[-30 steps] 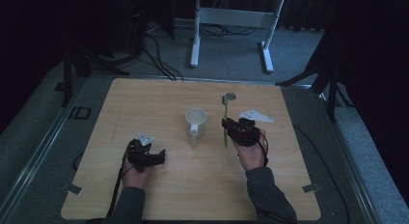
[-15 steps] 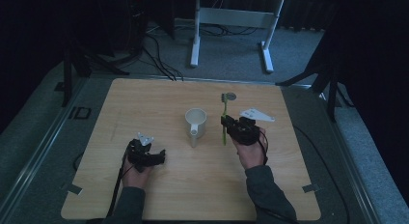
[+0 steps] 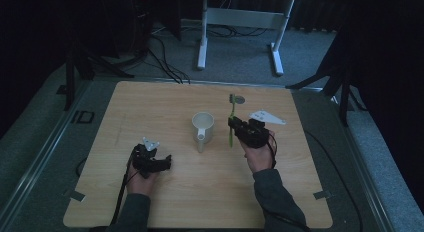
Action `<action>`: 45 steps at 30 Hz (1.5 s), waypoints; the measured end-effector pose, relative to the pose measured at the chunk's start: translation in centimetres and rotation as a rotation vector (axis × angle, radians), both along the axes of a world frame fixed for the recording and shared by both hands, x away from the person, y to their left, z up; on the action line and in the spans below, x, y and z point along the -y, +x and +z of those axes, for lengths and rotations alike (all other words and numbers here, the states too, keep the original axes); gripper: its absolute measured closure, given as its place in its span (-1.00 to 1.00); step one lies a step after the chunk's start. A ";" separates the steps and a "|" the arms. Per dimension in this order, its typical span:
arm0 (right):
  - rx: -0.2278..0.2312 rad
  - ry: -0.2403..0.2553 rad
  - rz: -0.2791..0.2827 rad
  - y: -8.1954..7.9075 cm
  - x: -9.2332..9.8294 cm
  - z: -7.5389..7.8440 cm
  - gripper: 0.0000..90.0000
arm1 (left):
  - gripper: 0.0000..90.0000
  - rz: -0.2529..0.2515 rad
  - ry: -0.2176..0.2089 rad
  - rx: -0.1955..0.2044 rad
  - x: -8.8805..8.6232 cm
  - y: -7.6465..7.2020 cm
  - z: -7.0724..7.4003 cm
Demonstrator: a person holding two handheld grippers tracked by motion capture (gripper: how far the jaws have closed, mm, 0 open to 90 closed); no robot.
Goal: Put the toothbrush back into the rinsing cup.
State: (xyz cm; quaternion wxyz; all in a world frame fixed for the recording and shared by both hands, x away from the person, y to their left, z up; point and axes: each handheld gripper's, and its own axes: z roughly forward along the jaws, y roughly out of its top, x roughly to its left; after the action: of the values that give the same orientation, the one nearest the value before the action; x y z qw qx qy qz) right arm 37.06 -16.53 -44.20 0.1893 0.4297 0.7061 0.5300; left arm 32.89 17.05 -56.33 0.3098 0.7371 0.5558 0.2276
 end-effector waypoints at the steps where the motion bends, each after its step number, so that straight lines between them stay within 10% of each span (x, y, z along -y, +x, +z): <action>1: 0.004 0.000 -0.002 0.0 0.0 0.0 0.75 | -0.68 0.000 0.000 0.000 0.0 0.0 0.0; 45: 0.109 0.017 -0.011 0.5 -1.1 0.3 0.75 | -0.68 0.000 0.000 0.001 0.0 0.0 0.0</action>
State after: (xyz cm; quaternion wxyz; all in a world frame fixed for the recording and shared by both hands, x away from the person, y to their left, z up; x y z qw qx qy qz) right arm 37.56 -15.45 -43.91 0.2268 0.4056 0.6879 0.5575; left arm 32.89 17.04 -56.34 0.3100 0.7369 0.5558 0.2279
